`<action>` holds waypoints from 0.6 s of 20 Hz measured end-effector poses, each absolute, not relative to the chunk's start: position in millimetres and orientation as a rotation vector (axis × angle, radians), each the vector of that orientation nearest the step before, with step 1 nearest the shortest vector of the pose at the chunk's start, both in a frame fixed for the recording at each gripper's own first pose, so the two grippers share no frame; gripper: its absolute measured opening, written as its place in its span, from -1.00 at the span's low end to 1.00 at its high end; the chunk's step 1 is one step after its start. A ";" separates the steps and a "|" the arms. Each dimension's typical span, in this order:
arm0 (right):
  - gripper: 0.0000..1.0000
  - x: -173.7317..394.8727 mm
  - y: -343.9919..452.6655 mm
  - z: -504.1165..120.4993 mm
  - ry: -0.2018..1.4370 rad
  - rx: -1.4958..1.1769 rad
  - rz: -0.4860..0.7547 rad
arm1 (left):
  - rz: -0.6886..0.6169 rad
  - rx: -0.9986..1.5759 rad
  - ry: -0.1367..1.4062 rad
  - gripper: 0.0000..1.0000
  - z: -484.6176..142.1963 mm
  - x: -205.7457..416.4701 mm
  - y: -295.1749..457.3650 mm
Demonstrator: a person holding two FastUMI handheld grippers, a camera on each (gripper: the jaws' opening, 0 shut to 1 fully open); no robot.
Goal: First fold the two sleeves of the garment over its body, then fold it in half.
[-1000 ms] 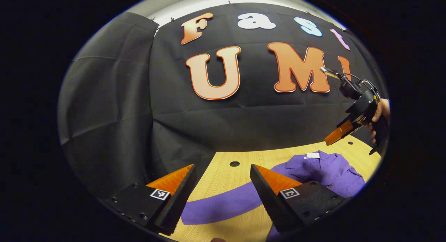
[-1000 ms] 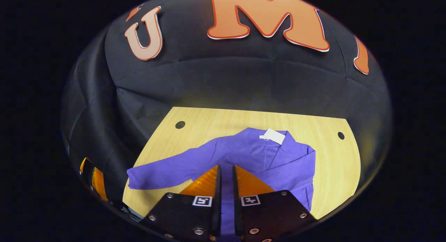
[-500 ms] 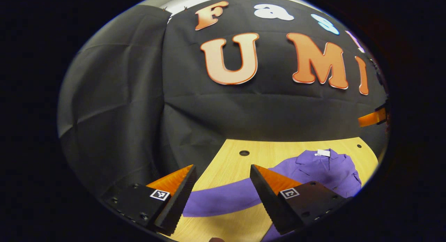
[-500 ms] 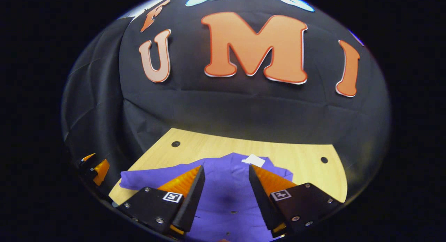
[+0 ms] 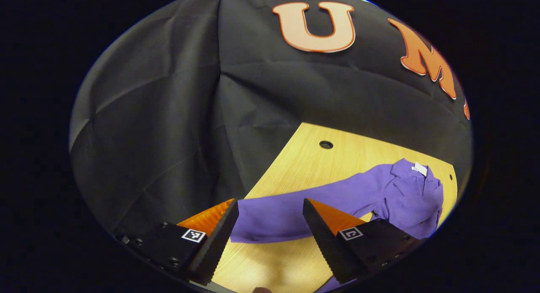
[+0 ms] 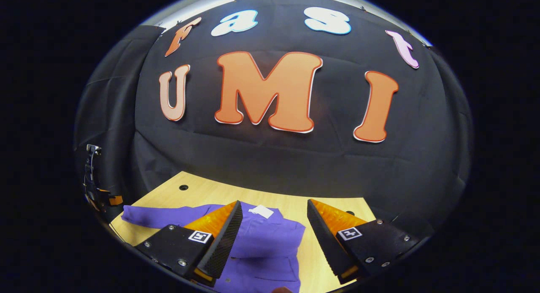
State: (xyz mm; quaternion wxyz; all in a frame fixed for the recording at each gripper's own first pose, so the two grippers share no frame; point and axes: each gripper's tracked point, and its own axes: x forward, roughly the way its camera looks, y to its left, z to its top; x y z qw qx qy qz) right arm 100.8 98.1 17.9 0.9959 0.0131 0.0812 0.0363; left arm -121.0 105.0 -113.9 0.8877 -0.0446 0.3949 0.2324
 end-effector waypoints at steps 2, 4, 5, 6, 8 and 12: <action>0.86 92.7 86.3 23.9 0.140 0.041 0.062 | 0.481 -0.111 0.889 0.98 -112.4 -129.1 101.6; 0.87 87.5 74.0 27.1 0.130 0.043 0.046 | 0.470 -0.134 0.975 0.97 -124.0 -139.5 99.6; 0.87 85.3 69.1 28.7 0.122 0.034 0.037 | 0.461 -0.144 1.018 0.97 -127.4 -144.7 98.0; 0.87 83.8 64.2 28.6 0.120 0.022 0.026 | 0.457 -0.144 1.063 0.98 -135.2 -148.2 102.0; 0.87 78.3 59.9 30.7 0.115 0.000 0.018 | 0.457 -0.148 1.134 0.98 -144.7 -155.8 106.7; 0.87 80.7 64.1 33.2 0.108 -0.016 0.029 | 0.439 -0.185 1.260 0.98 -161.3 -165.0 94.1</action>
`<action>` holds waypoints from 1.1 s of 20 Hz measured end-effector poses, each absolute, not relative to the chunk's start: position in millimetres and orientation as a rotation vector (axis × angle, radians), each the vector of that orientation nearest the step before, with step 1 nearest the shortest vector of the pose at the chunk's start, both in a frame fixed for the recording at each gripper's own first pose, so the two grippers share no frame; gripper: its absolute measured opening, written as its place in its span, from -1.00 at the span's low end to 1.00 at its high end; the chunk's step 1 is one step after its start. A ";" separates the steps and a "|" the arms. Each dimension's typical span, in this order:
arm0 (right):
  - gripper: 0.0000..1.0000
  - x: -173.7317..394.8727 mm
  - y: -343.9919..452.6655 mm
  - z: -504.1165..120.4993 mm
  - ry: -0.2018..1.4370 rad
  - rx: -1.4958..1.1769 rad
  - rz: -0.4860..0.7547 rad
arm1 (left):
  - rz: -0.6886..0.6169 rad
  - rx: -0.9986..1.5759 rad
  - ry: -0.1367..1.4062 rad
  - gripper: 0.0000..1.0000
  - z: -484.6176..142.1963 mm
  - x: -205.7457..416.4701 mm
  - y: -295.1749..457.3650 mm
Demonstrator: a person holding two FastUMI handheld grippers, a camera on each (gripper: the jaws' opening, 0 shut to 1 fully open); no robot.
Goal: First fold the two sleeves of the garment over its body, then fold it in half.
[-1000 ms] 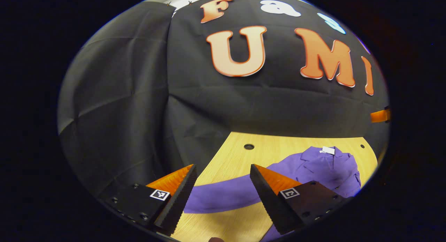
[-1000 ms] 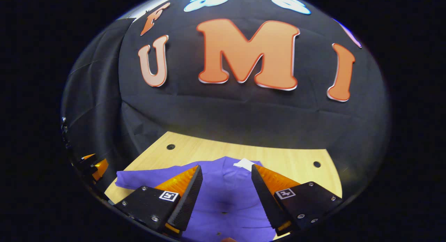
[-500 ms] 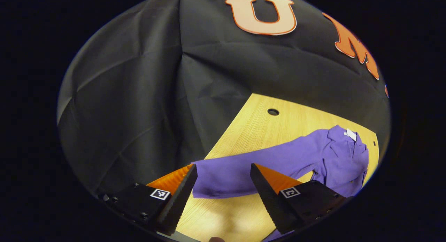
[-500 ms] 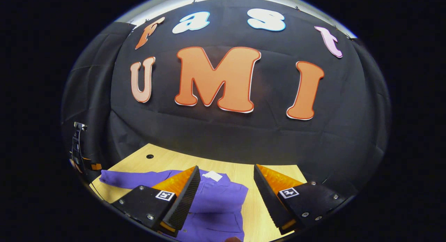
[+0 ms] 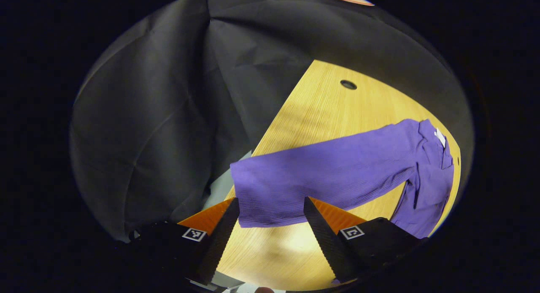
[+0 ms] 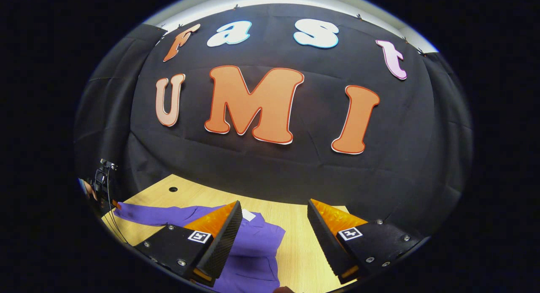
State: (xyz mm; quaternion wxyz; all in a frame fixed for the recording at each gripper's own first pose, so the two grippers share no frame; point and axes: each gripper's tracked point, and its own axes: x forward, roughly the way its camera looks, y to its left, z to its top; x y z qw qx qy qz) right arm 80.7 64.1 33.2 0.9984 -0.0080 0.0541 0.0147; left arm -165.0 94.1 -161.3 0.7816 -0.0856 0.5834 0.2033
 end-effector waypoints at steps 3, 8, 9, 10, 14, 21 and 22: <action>0.87 78.3 68.3 28.7 0.118 -0.016 0.036 | 0.444 -0.226 1.323 0.97 -169.2 -168.0 99.7; 0.87 70.7 92.4 13.0 0.161 -0.043 0.039 | 0.424 -0.242 1.395 0.97 -175.1 -166.3 95.7; 0.87 68.3 95.4 9.9 0.172 -0.047 0.035 | 0.422 -0.258 1.408 0.98 -177.5 -168.9 94.9; 0.87 65.6 98.0 9.2 0.179 -0.050 0.031 | 0.414 -0.287 1.398 0.98 -178.3 -164.2 91.3; 0.87 54.9 99.4 10.6 0.186 -0.054 -0.004 | 0.380 -0.291 1.416 0.83 -178.9 -166.6 92.6; 0.87 38.2 90.0 16.9 0.200 -0.070 -0.037 | 0.353 -0.423 1.401 -0.85 -168.0 -161.8 77.5; 0.87 37.2 87.0 20.0 0.192 -0.072 -0.034 | 0.327 -0.414 1.378 -0.84 -160.1 -157.9 72.1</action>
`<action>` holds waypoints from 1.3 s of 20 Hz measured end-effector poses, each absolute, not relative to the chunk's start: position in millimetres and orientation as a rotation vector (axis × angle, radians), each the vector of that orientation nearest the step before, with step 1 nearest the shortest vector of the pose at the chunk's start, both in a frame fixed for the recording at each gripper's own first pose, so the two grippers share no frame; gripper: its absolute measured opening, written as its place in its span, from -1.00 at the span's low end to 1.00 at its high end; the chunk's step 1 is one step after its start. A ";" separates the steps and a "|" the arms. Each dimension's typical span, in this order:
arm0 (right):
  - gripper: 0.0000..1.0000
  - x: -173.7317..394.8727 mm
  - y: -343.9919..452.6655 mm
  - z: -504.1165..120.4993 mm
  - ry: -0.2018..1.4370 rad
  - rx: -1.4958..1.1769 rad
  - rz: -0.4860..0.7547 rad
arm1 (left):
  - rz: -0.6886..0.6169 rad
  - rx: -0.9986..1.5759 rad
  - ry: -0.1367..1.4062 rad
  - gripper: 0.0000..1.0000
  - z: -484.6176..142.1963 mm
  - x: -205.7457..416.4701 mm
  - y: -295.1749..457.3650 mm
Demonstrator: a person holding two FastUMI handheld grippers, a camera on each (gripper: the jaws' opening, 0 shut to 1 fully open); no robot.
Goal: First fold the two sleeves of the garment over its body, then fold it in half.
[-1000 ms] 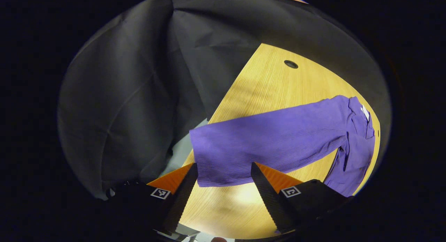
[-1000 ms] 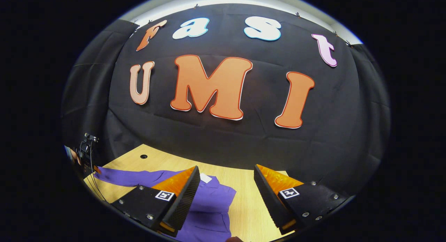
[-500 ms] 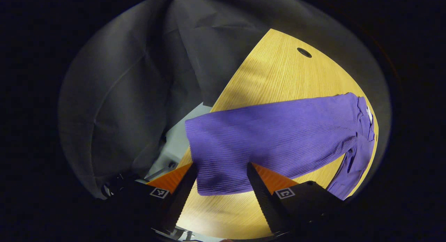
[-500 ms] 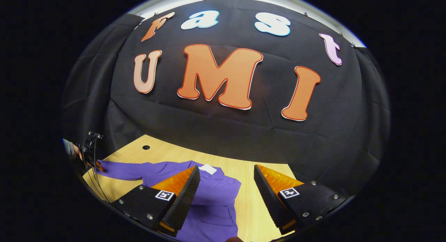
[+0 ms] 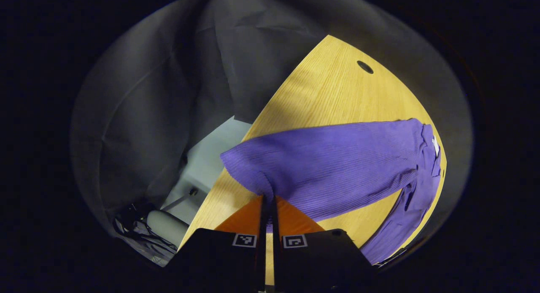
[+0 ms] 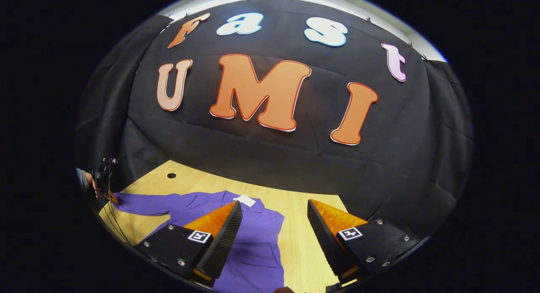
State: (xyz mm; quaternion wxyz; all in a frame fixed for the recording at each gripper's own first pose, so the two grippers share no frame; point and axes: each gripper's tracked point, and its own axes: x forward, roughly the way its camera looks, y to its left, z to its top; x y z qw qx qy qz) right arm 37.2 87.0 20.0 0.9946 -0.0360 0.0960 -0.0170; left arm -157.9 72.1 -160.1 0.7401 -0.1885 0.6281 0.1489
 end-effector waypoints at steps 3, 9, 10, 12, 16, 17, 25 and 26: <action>0.87 35.5 74.9 25.0 0.174 -0.071 -0.019 | 0.266 -0.332 1.300 -0.84 -120.3 -141.4 52.9; 0.87 20.7 34.9 20.6 0.144 -0.051 -0.015 | 0.115 -0.179 1.205 -0.84 -47.4 -115.1 -29.4; 0.87 17.9 28.8 16.8 0.142 -0.048 -0.015 | 0.099 -0.161 1.199 -0.83 -38.3 -111.1 -44.7; 0.87 8.9 16.2 10.9 0.141 -0.034 -0.014 | 0.067 -0.152 1.185 -0.83 -24.0 -100.8 -76.8; 0.87 -6.8 -13.0 -2.8 0.143 -0.010 -0.034 | 0.011 -0.075 1.159 -0.83 3.0 -79.0 -123.7; 0.87 -10.6 -20.1 -4.6 0.141 -0.003 -0.039 | -0.016 -0.055 1.151 -0.84 9.3 -71.4 -140.2; 0.87 -38.6 -72.4 -27.6 0.157 0.069 -0.112 | -0.228 0.067 1.125 -0.83 25.1 -16.9 -281.9; 0.87 -42.5 -79.4 -30.5 0.159 0.069 -0.122 | -0.258 0.094 1.121 -0.83 28.9 -10.0 -298.9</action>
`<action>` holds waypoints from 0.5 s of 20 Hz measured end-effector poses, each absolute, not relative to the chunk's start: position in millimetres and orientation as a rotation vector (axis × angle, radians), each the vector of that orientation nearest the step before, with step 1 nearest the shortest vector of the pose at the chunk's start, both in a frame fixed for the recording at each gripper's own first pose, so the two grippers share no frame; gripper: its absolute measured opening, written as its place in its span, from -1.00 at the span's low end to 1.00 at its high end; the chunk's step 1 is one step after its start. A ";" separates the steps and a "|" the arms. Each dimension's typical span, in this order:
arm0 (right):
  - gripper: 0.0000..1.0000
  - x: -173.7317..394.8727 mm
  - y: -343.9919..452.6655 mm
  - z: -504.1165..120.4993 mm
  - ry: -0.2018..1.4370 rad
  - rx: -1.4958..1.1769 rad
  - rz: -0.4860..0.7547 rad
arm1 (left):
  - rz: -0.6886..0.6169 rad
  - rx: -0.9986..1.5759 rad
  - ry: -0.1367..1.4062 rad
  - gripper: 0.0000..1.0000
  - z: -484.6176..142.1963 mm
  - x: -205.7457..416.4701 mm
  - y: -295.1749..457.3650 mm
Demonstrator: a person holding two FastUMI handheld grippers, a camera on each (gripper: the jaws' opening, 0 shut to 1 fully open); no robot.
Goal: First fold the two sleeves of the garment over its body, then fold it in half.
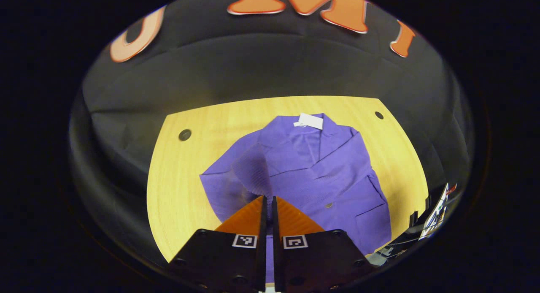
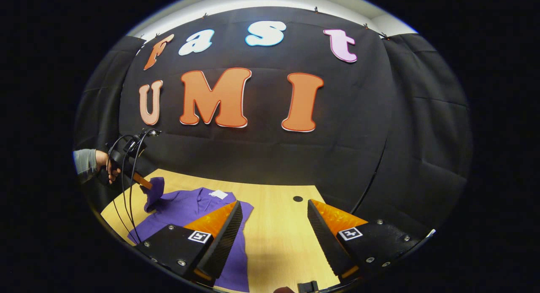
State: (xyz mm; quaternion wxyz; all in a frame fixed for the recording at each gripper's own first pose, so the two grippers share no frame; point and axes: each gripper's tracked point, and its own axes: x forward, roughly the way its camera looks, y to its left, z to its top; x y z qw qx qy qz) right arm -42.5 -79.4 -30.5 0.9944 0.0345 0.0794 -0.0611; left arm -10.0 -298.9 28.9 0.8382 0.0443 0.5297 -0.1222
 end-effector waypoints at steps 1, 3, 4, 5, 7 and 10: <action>0.87 -45.8 -86.8 -32.6 0.163 0.070 -0.138 | -0.285 0.123 1.116 -0.83 30.0 -4.1 -314.0; 0.87 -52.5 -100.5 -37.5 0.168 0.083 -0.158 | -0.341 0.175 1.104 -0.84 25.6 6.4 -348.2; 0.87 -54.4 -105.6 -40.2 0.171 0.092 -0.169 | -0.369 0.196 1.095 -0.83 27.2 11.8 -365.6; 0.87 -55.1 -109.2 -42.0 0.173 0.101 -0.174 | -0.391 0.210 1.087 -0.84 27.7 16.9 -383.5; 0.87 -57.4 -116.8 -47.6 0.181 0.111 -0.188 | -0.440 0.228 1.079 -0.84 33.6 17.4 -413.3; 0.87 -60.8 -124.7 -54.3 0.192 0.119 -0.201 | -0.500 0.253 1.078 -0.84 28.9 22.0 -455.1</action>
